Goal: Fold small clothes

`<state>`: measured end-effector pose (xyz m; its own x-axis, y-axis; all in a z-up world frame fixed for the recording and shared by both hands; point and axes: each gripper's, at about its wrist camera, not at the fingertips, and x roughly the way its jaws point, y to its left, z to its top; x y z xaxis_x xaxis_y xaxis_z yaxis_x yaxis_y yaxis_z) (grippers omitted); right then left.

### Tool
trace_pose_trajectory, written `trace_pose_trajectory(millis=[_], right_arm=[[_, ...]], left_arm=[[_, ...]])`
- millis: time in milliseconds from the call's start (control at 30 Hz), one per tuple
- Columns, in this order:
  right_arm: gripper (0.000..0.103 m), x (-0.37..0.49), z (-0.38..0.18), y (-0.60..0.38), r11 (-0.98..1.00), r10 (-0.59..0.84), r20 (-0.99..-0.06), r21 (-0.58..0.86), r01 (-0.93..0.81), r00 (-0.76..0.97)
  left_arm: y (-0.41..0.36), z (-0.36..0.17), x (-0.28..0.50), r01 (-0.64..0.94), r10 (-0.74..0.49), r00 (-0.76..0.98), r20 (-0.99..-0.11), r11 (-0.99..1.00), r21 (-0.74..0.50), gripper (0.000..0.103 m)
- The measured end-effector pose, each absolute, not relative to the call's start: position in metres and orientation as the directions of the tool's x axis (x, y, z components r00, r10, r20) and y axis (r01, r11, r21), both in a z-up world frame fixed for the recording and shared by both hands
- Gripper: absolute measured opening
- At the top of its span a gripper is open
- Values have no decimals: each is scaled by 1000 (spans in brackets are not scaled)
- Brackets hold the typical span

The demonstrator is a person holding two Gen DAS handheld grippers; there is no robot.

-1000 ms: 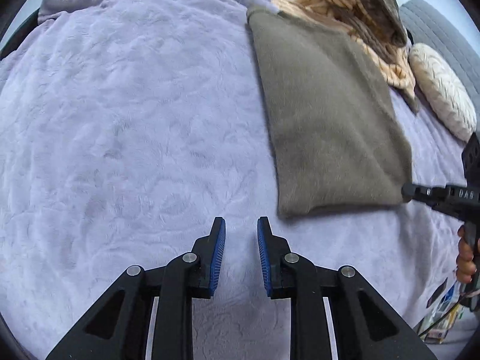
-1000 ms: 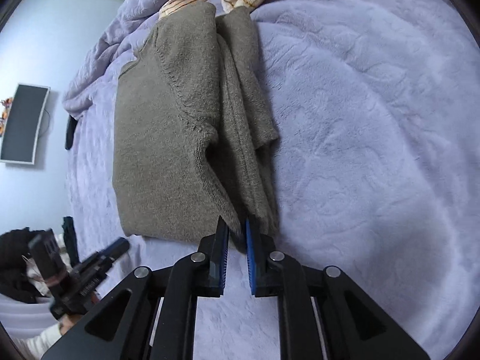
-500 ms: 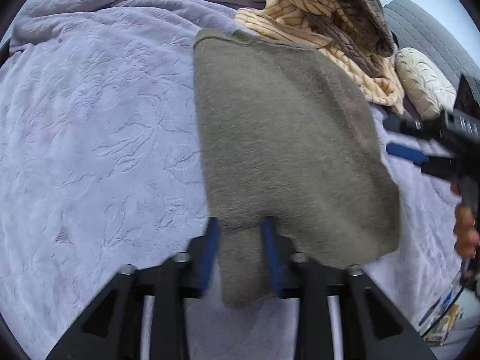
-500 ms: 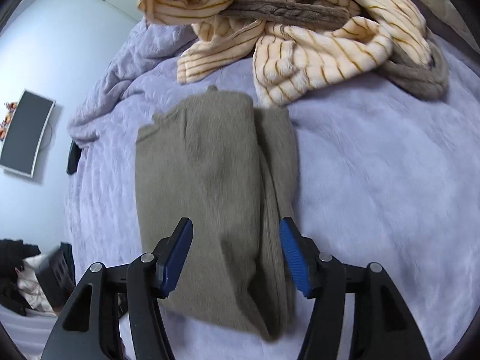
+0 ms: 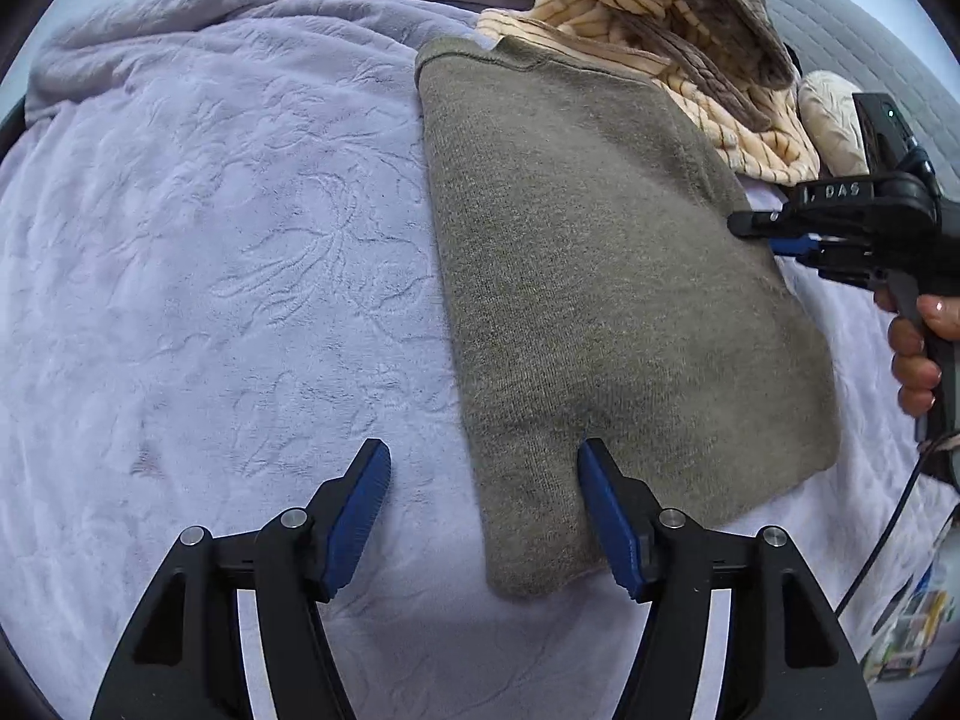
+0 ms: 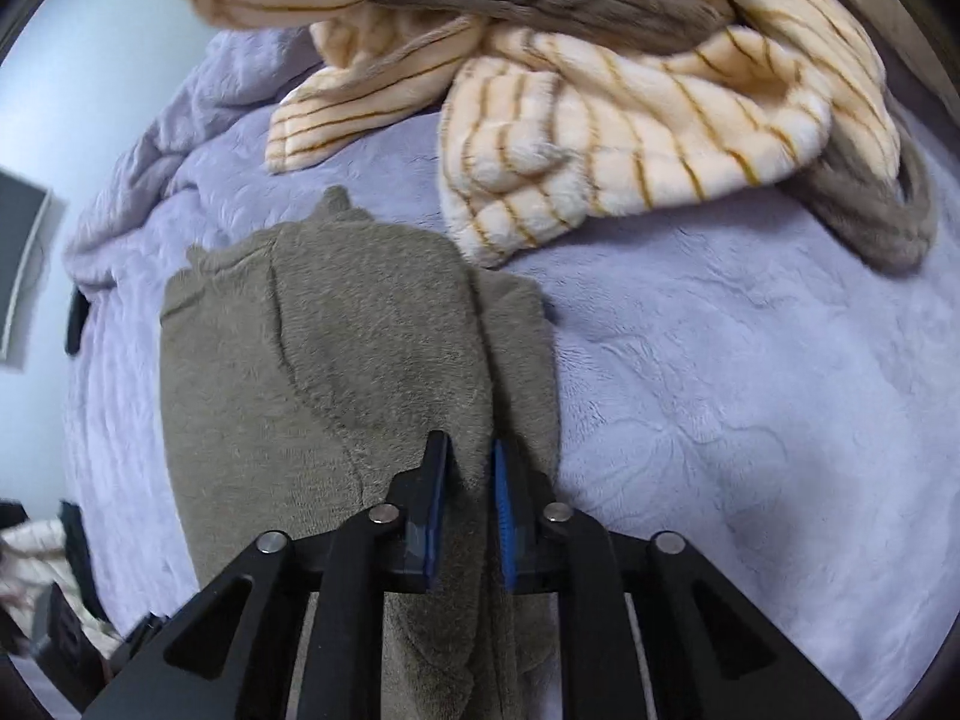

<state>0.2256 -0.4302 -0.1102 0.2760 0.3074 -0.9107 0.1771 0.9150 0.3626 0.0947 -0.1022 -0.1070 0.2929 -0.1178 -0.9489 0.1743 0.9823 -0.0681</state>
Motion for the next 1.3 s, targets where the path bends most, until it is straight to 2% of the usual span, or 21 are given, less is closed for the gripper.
trace_pose_trajectory(millis=[100, 200, 433, 567, 767, 900, 967, 1100, 1300], right_arm=[[28, 215, -100, -435, 914, 306, -909, 364, 178, 284], [28, 196, -79, -438, 925, 296, -912, 348, 153, 283], [28, 143, -47, -418, 858, 466, -836, 507, 81, 290], [28, 120, -63, -394, 864, 474, -851, 499, 67, 226], [28, 99, -117, -402, 855, 455, -883, 469, 222, 113], [28, 91, -121, -412, 826, 483, -867, 499, 263, 127], [32, 88, -119, -411, 835, 474, -872, 490, 251, 123], [46, 87, -111, -405, 845, 467, -875, 484, 228, 126], [57, 91, -99, -399, 865, 442, -886, 463, 196, 140]], left_arm=[[-92, -98, 88, 191, -94, 292, -952, 981, -38, 66], [-78, -90, 86, 171, -104, 273, -956, 984, -58, 66], [-84, -82, 88, 151, -174, 234, -957, 978, -141, 66], [-105, -96, 87, 142, -141, 197, -970, 983, -114, 66], [-115, -118, 84, 122, -113, 129, -985, 988, -97, 66], [-117, -119, 83, 112, -110, 129, -986, 989, -96, 66], [-117, -119, 83, 108, -107, 126, -986, 990, -94, 66], [-116, -117, 82, 108, -105, 127, -986, 990, -91, 66], [-117, -118, 81, 112, -87, 121, -989, 991, -73, 66]])
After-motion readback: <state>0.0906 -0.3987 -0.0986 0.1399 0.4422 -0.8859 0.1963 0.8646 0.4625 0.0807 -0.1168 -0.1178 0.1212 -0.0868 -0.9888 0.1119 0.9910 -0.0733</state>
